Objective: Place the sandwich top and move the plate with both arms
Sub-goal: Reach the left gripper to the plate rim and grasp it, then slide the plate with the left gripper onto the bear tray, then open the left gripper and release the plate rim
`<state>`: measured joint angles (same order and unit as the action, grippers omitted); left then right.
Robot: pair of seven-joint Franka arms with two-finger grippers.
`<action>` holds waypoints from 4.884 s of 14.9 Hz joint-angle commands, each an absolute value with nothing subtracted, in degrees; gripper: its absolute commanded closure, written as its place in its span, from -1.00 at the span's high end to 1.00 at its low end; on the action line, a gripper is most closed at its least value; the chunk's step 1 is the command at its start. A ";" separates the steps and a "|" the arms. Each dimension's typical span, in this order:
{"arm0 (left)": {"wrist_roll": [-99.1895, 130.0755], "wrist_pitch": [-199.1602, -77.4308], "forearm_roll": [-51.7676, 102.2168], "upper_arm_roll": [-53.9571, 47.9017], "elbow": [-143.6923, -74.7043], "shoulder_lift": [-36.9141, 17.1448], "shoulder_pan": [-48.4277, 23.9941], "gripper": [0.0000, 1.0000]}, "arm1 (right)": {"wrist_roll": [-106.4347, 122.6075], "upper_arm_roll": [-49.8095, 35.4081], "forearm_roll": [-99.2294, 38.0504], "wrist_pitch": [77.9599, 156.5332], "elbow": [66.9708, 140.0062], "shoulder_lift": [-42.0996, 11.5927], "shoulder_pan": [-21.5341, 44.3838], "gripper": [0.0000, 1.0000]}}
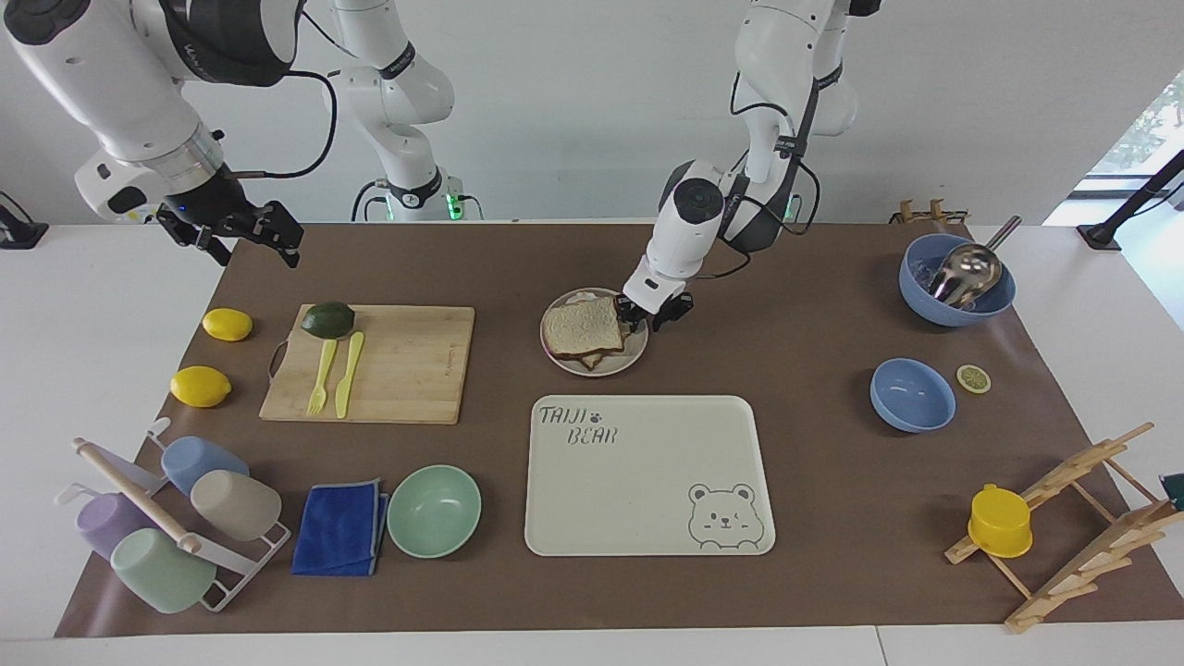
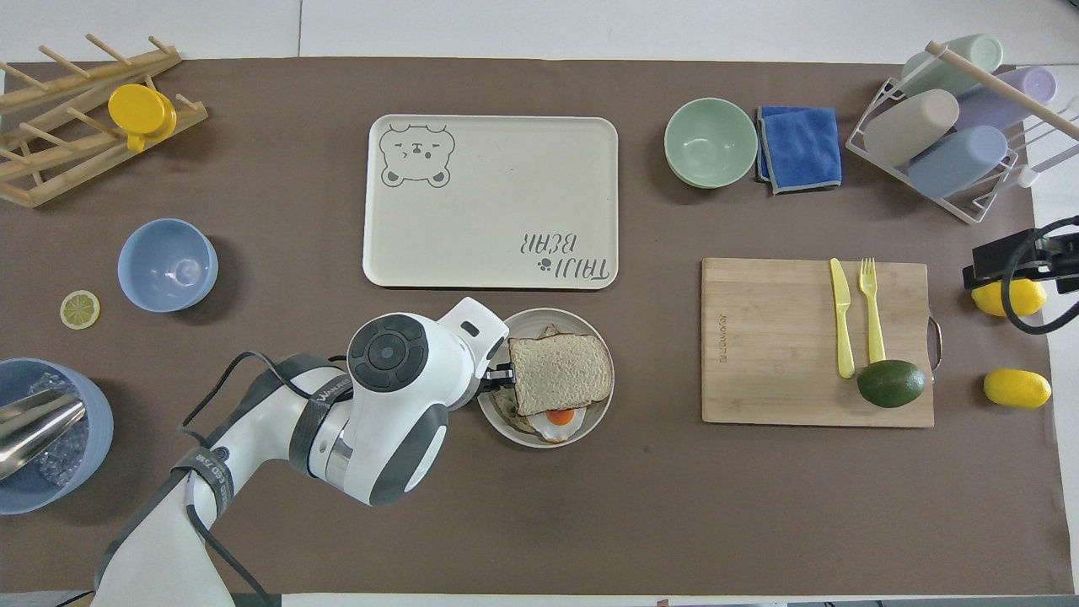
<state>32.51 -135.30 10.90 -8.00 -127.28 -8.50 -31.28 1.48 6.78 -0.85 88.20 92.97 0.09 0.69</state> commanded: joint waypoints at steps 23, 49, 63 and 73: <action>19.34 -124.10 17.30 -7.21 -122.17 -6.24 -25.05 -1.00 | 0.79 6.24 -0.26 85.78 90.70 0.44 0.70 1.00; 13.54 -117.41 23.47 -6.42 -84.29 -32.33 -13.71 -1.00 | 0.62 6.15 0.00 85.78 90.70 0.44 0.88 1.00; 12.83 -127.35 22.68 -6.24 -91.32 -31.82 -13.01 -0.63 | 0.53 5.80 -0.09 85.78 90.70 0.44 0.88 1.00; 13.10 -110.25 12.15 -2.21 -88.86 -20.24 -9.84 1.00 | 0.53 4.92 -0.18 85.96 90.70 0.53 0.79 1.00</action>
<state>13.42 -116.32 15.23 -4.08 -87.11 -26.35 -10.39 1.37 6.00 -0.44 86.84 91.21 0.28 1.13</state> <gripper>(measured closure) 0.000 0.000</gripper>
